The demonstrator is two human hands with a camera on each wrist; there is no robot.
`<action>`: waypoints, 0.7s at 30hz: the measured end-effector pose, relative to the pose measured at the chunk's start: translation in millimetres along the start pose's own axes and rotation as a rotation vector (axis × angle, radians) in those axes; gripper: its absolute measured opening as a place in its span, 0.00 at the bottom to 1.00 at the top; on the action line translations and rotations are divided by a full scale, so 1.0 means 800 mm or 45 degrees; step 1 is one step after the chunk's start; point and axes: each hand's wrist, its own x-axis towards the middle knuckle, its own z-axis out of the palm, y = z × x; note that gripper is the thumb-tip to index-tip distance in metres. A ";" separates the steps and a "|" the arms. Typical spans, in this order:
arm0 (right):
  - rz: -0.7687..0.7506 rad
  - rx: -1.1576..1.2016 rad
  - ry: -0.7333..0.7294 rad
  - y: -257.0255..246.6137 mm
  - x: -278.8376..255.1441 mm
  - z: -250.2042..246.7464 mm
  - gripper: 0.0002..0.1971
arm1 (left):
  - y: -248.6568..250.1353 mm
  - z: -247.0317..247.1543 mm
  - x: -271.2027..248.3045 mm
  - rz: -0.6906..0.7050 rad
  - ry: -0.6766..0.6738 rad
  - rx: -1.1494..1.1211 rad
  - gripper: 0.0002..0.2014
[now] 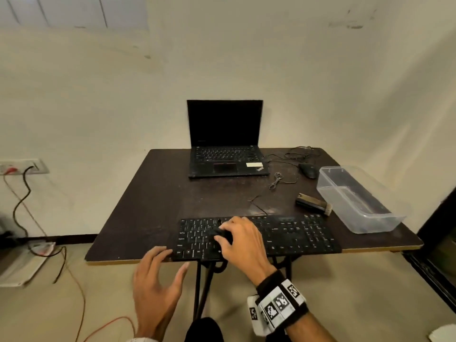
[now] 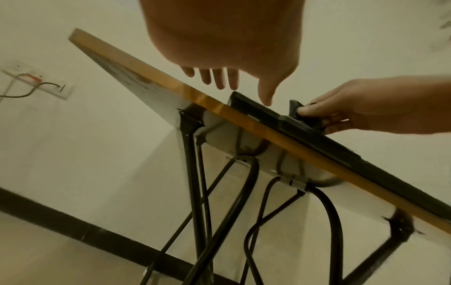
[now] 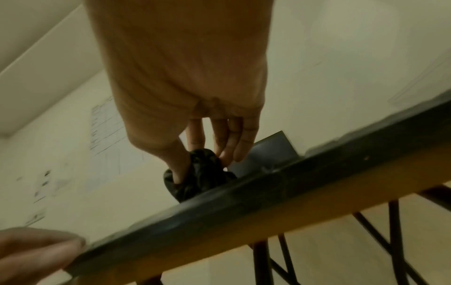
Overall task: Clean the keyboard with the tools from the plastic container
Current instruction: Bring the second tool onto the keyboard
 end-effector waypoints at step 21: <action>0.042 0.311 0.016 -0.038 0.002 0.058 0.18 | -0.038 0.000 0.130 0.084 -0.888 0.043 0.71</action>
